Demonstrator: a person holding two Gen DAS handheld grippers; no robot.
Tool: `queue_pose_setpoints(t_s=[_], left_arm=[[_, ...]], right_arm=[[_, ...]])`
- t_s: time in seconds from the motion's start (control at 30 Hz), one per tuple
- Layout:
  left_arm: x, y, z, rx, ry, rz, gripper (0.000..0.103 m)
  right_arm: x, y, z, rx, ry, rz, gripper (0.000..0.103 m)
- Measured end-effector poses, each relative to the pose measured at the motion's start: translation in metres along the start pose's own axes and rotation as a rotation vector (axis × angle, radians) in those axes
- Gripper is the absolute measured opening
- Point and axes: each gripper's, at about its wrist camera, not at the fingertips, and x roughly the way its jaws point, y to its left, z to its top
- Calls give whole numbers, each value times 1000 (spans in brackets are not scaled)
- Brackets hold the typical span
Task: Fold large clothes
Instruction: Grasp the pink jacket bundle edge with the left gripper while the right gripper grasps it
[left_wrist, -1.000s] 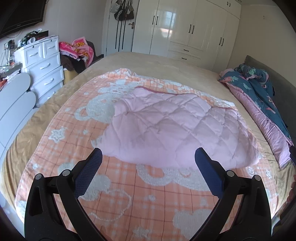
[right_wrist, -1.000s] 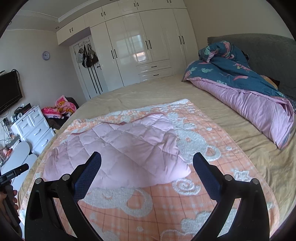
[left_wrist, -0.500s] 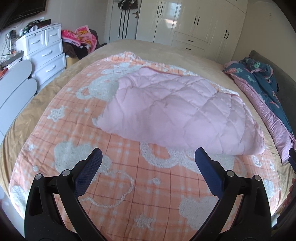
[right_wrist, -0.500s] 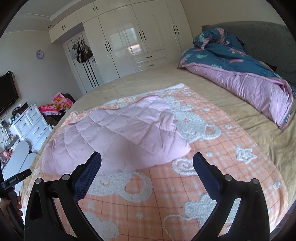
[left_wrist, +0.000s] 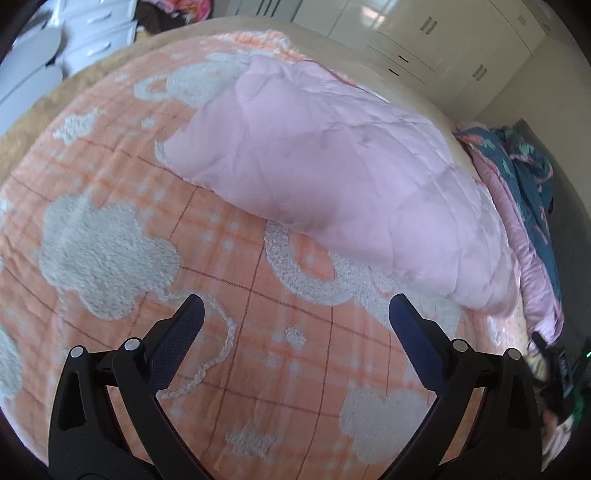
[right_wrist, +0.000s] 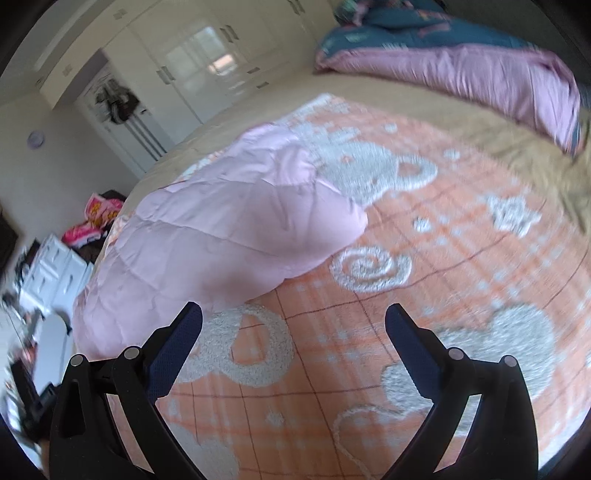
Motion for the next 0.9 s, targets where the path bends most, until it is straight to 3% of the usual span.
queue_pose_setpoints(t_s=[0.43,0.73,0.9], left_arm=[[26,19,40,-220,-12,-81,94],[58,42,57,-439,1,-209,94],[77,43,68,-490,-23,-271,94]], right_arm=[[71,-9,32,175,53,8,99],[98,-6,43,160,77,39,99],[109,-3,47,151,73,47,99]])
